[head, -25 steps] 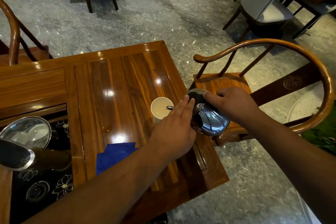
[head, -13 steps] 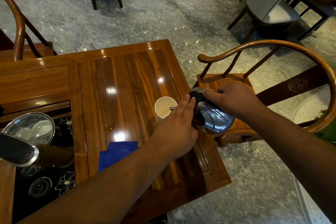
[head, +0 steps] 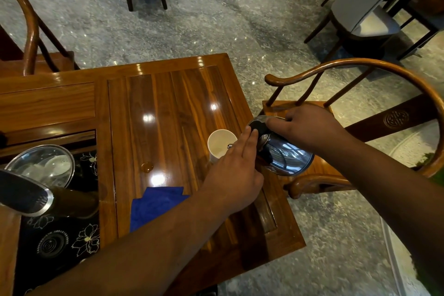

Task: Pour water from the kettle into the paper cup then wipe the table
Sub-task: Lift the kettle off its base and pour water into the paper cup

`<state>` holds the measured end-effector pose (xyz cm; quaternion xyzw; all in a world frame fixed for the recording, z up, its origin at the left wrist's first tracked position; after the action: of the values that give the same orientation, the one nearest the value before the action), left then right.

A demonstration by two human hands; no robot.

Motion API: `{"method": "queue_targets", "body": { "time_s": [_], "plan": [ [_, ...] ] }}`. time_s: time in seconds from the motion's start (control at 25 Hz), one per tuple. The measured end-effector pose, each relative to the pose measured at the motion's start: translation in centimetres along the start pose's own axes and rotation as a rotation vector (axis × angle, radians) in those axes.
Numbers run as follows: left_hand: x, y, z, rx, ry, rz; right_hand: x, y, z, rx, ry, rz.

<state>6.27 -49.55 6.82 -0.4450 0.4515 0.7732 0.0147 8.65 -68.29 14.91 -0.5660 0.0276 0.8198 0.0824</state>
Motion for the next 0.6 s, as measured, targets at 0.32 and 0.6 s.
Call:
{"method": "queue_targets", "body": {
  "time_s": [0.32, 0.6],
  "plan": [
    [-0.1, -0.5, 0.4, -0.015, 0.043, 0.015, -0.7, -1.5, -0.9, 0.056, -0.021, -0.022],
    [-0.3, -0.8, 0.9, -0.007, 0.072, 0.036, -1.6, -2.7, -1.4, 0.087, 0.002, -0.022]
  ]
}}
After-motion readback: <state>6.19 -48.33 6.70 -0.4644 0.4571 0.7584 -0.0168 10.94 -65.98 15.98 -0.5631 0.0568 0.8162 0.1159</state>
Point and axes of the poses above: each hand's wrist, its own z-axis away from the middle knuckle, its own x-axis out of the palm, y = z × x, the point moved 2 cm from there along -z, towards the middle knuckle, and after that the axes turned 6 degrees about -y, right-handed, at the moved point
